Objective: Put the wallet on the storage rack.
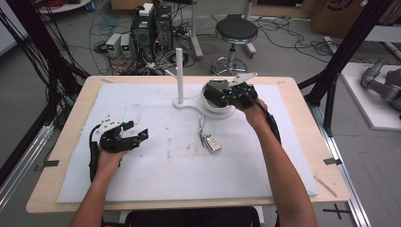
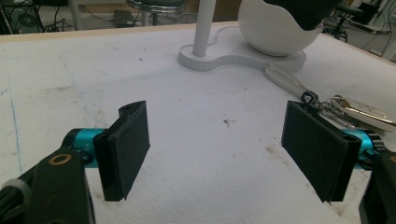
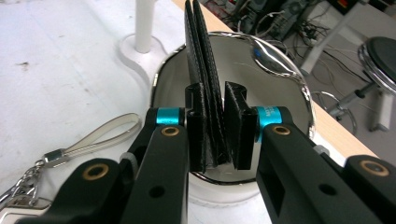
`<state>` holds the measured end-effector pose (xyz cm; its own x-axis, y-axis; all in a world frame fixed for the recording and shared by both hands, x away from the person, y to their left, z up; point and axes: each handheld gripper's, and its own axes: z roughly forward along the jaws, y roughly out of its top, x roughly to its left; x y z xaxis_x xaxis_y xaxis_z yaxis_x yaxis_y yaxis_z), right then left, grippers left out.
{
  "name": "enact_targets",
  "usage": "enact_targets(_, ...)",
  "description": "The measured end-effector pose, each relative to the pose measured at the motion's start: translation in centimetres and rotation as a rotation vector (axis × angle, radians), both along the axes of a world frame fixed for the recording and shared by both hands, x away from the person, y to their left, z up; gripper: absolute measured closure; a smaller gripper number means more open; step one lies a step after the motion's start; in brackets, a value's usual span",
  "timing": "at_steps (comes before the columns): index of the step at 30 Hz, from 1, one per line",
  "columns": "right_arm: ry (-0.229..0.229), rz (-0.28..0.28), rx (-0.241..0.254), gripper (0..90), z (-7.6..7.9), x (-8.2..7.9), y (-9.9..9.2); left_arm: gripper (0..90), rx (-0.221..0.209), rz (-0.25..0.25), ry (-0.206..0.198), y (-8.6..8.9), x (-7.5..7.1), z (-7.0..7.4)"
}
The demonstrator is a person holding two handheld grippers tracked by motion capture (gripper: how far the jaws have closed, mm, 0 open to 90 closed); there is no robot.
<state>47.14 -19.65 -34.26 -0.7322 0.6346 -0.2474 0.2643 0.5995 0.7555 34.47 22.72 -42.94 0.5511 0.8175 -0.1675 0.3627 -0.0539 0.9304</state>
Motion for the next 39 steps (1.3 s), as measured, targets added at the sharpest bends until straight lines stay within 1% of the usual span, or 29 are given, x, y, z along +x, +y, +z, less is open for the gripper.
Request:
enact_targets(1,-0.002,0.006,0.004,75.9,-0.1,0.0,0.1,23.4,0.0,0.0,0.001,0.0,0.0,0.0)
enact_targets(2,-0.002,0.006,0.005,75.8,-0.1,0.0,0.2,23.4,0.0,0.0,0.001,0.0,0.0,0.0)
enact_targets(4,-0.006,0.013,-0.012,75.9,-0.4,0.2,0.4,23.4,0.001,-0.001,0.0,0.0,0.0,0.0)
enact_targets(5,0.006,0.016,-0.017,77.6,-0.6,0.2,0.6,23.4,0.001,0.0,0.0,0.0,0.0,0.0)
enact_targets(6,0.005,0.025,-0.021,79.4,-0.6,0.3,0.6,23.4,0.0,0.0,0.0,0.0,0.0,0.0)
enact_targets(8,-0.022,0.045,-0.046,80.6,-0.5,0.3,0.7,23.4,0.0,0.003,0.001,0.1,0.0,0.0)
enact_targets(11,-0.076,0.068,-0.106,81.0,0.0,0.4,0.8,23.4,-0.001,0.001,0.002,0.1,0.0,0.0)
enact_targets(12,-0.103,0.085,-0.131,81.0,0.2,0.5,0.8,23.4,-0.001,0.001,0.0,0.1,0.0,0.0)
enact_targets(13,-0.116,0.101,-0.149,81.0,0.5,0.6,0.8,23.4,0.0,0.003,0.001,0.1,0.0,0.0)
enact_targets(14,-0.126,0.102,-0.158,80.9,0.8,0.7,0.8,23.4,-0.002,0.004,0.001,0.1,0.0,0.0)
enact_targets(15,-0.133,0.108,-0.155,80.9,0.9,0.8,0.7,23.4,-0.004,0.005,0.001,0.1,0.0,0.0)
enact_targets(16,-0.147,0.114,-0.156,80.9,1.0,0.9,0.6,23.4,-0.002,0.005,0.001,0.2,0.0,0.0)
enact_targets(17,-0.169,0.122,-0.168,80.9,1.1,1.0,0.5,23.4,-0.002,0.007,0.002,0.2,0.0,0.0)
enact_targets(19,-0.167,0.127,-0.201,80.7,0.8,1.1,0.4,23.4,-0.001,0.004,0.002,0.2,0.0,0.0)
enact_targets(21,-0.152,0.134,-0.234,80.1,0.3,1.3,0.3,23.4,-0.005,0.005,0.0,0.2,0.0,0.0)
enact_targets(22,-0.151,0.143,-0.216,79.5,0.1,1.3,0.1,23.4,-0.004,0.006,0.0,0.2,0.0,0.0)
enact_targets(23,-0.163,0.146,-0.207,78.8,-0.1,1.2,0.0,23.4,-0.004,0.006,0.0,0.2,0.0,0.0)
enact_targets(24,-0.154,0.147,-0.195,77.5,-0.2,1.2,-0.1,23.4,-0.005,0.006,0.001,0.2,0.0,0.0)
enact_targets(26,-0.126,0.141,-0.185,71.7,-0.1,1.1,-0.2,23.4,-0.005,0.006,0.0,0.2,0.0,0.0)
enact_targets(28,-0.096,0.142,-0.142,65.1,-0.1,1.0,-0.4,23.4,-0.005,0.006,0.001,0.2,0.0,0.0)
enact_targets(30,-0.071,0.12,-0.097,57.0,0.1,0.8,-0.7,23.4,0.001,0.002,0.0,0.2,0.0,0.0)
enact_targets(31,-0.037,0.108,-0.058,56.1,0.3,0.7,-0.9,23.4,0.0,0.001,0.001,0.2,0.0,0.0)
enact_targets(33,-0.013,0.091,-0.03,49.9,0.6,0.4,-1.3,23.4,-0.001,0.003,0.001,0.1,-0.1,0.0)
enact_targets(34,0.008,0.073,-0.015,47.1,0.8,0.3,-1.5,23.4,-0.002,0.003,0.0,0.1,-0.1,0.0)
enact_targets(35,0.034,0.061,0.008,45.1,1.0,0.1,-1.8,23.4,-0.002,0.003,0.0,0.2,-0.1,0.0)
enact_targets(37,0.071,0.044,0.058,44.5,1.2,-0.4,-2.5,23.4,-0.004,0.005,0.002,0.2,0.0,0.0)
enact_targets(39,0.015,0.029,0.114,44.7,1.2,-1.3,-3.3,23.4,-0.002,0.002,0.002,0.1,0.0,0.0)
